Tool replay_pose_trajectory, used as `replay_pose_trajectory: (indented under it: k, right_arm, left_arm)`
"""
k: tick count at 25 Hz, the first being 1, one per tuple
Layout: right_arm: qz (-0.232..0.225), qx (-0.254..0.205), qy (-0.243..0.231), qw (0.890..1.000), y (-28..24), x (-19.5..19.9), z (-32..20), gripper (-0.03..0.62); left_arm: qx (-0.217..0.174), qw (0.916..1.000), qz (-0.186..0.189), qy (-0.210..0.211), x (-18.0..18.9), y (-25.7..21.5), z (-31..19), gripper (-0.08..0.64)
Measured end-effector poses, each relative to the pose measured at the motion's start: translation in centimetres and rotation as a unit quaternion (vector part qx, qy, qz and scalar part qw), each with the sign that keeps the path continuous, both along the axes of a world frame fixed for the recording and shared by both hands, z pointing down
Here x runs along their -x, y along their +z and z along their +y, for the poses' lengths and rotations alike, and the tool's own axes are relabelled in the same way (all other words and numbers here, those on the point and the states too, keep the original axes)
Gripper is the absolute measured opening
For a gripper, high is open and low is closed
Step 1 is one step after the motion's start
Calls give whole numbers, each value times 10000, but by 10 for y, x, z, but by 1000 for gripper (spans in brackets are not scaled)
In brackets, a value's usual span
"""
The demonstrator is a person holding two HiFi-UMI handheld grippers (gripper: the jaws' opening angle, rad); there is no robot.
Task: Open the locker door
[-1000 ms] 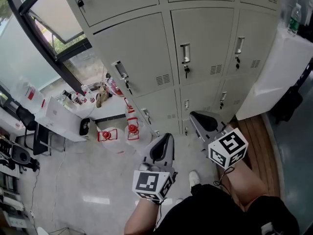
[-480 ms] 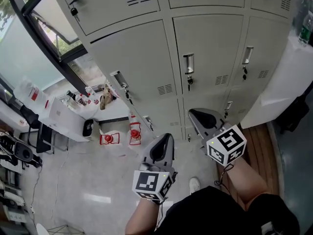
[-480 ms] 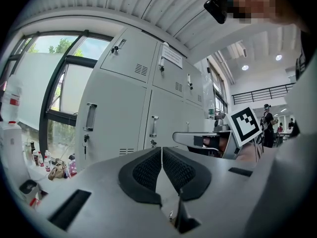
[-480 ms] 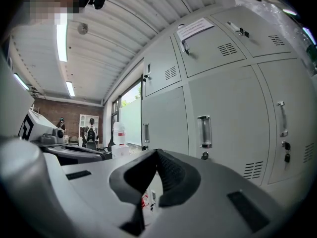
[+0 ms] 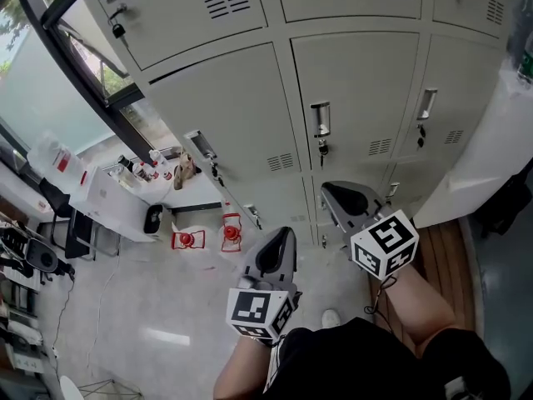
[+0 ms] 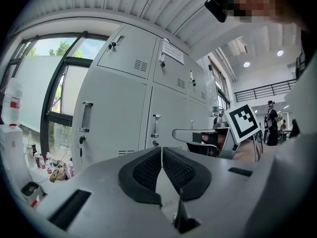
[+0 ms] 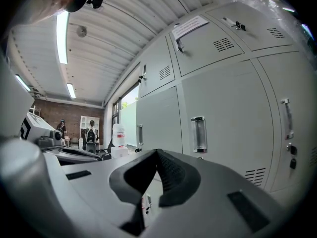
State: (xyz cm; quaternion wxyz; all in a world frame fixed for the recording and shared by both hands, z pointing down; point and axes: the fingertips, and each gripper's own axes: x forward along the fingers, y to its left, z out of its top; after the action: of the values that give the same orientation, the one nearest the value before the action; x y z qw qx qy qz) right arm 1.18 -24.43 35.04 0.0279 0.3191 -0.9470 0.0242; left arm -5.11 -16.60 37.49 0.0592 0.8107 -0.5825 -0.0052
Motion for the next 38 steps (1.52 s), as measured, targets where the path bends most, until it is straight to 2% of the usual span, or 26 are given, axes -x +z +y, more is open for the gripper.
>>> replay_pose_trajectory:
  k: [11,13,19,27,33,38]
  right_arm:
    - [131,-42,248,9996,4,7,-32,54]
    - [165,-16,335,9993,6,9,-39,96]
    - [231,-8,775,9967,7,19,-72,128]
    - [420,-92,1802,9827,6,25,-122,184]
    - [501,-96,2257,9729,6,26,-142,234]
    - [706,-181,2523,9649,6,28,-153,245]
  left_arm:
    - [-57,10000,34,20,9,-3,-18,21]
    - [-40,9999,55,91,12,-1,-24,21]
    - [16,9992,57,404,27,3,-48,21]
    - [105,9952,28,968,50,3,-83,21]
    - [88,9909,21,1343,59,2,-99,22]
    - [104,9876,53,1565,62,5,-106,21]
